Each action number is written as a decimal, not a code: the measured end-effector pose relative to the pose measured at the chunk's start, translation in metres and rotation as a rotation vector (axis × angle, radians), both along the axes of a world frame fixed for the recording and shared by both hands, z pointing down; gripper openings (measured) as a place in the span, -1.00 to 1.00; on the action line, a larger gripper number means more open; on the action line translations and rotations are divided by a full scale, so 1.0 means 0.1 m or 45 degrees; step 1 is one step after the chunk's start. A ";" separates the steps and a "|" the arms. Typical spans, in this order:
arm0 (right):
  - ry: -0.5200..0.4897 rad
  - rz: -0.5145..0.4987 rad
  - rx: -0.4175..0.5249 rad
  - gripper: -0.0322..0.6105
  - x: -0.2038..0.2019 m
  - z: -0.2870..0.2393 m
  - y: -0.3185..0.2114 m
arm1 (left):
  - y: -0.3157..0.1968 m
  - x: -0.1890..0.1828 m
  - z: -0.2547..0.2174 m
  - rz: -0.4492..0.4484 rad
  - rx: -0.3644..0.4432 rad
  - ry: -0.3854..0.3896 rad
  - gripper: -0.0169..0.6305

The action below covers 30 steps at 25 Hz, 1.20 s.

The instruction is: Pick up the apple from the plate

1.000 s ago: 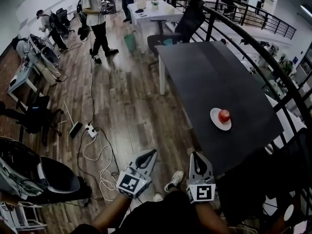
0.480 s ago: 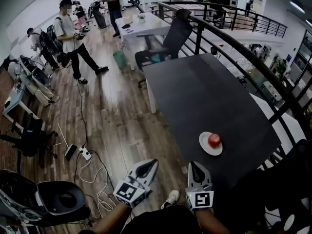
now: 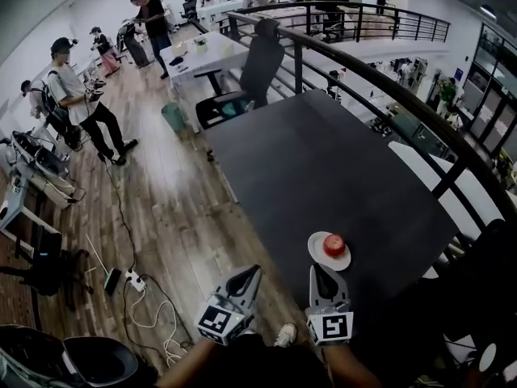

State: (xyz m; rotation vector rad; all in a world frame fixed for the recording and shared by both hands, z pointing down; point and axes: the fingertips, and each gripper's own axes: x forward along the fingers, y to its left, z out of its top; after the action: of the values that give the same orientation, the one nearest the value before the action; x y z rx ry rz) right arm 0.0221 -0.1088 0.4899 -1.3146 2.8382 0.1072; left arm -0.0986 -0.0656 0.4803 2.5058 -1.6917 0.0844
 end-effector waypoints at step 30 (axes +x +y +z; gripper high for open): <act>0.067 0.546 -0.074 -0.82 -0.04 0.30 -0.96 | -1.49 0.02 0.35 0.602 -0.028 0.027 -0.88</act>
State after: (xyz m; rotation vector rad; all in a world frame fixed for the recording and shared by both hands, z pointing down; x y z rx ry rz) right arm 0.0183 -0.2052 0.5196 -1.9386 2.5656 0.0623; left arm -0.0963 -0.2149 0.5149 2.8194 -1.0509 0.1151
